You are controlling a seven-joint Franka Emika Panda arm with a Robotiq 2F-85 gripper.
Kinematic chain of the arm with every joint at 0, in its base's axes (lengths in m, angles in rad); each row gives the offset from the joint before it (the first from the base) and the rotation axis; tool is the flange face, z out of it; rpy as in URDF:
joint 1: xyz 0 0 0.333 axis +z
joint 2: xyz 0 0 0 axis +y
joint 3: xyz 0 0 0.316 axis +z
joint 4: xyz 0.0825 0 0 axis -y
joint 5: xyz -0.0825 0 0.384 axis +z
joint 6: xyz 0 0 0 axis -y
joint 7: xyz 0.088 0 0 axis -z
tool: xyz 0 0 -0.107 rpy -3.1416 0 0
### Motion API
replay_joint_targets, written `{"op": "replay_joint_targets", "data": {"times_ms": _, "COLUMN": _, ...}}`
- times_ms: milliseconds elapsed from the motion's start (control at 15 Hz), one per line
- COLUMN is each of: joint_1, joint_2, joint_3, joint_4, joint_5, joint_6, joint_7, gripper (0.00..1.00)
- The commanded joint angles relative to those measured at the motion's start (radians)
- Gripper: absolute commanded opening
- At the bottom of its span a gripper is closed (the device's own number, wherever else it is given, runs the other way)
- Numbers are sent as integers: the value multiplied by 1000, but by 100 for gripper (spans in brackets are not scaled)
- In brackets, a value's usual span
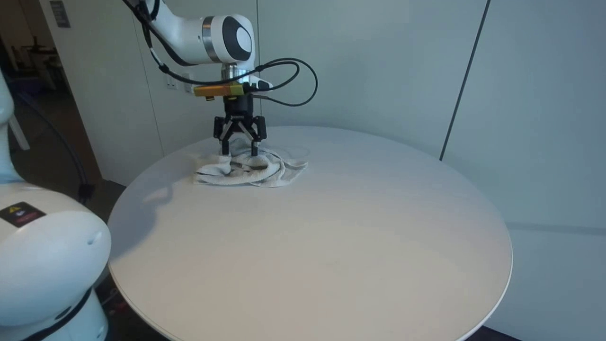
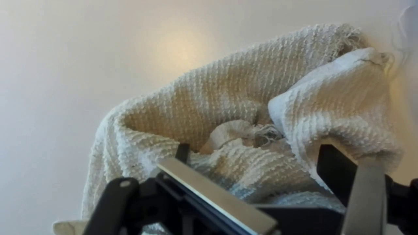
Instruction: Use the towel to clean the table
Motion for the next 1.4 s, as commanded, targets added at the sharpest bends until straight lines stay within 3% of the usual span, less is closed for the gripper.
{"op": "replay_joint_targets", "data": {"times_ms": 0, "joint_1": -22, "joint_2": 59, "joint_3": -27, "joint_4": 13, "joint_5": 69, "joint_6": 77, "joint_7": -4, "gripper": 100}}
{"op": "replay_joint_targets", "data": {"times_ms": 133, "joint_1": -31, "joint_2": 73, "joint_3": -34, "joint_4": 6, "joint_5": 124, "joint_6": 140, "joint_7": -15, "gripper": 100}}
{"op": "replay_joint_targets", "data": {"times_ms": 200, "joint_1": -32, "joint_2": 77, "joint_3": -34, "joint_4": 1, "joint_5": 144, "joint_6": 174, "joint_7": -19, "gripper": 75}}
{"op": "replay_joint_targets", "data": {"times_ms": 267, "joint_1": -33, "joint_2": 80, "joint_3": -34, "joint_4": 0, "joint_5": 160, "joint_6": 191, "joint_7": -20, "gripper": 74}}
{"op": "replay_joint_targets", "data": {"times_ms": 867, "joint_1": -31, "joint_2": 75, "joint_3": -31, "joint_4": -5, "joint_5": 236, "joint_6": 252, "joint_7": -31, "gripper": 6}}
{"op": "replay_joint_targets", "data": {"times_ms": 1333, "joint_1": 66, "joint_2": 101, "joint_3": 54, "joint_4": 137, "joint_5": 109, "joint_6": 168, "joint_7": -100, "gripper": 7}}
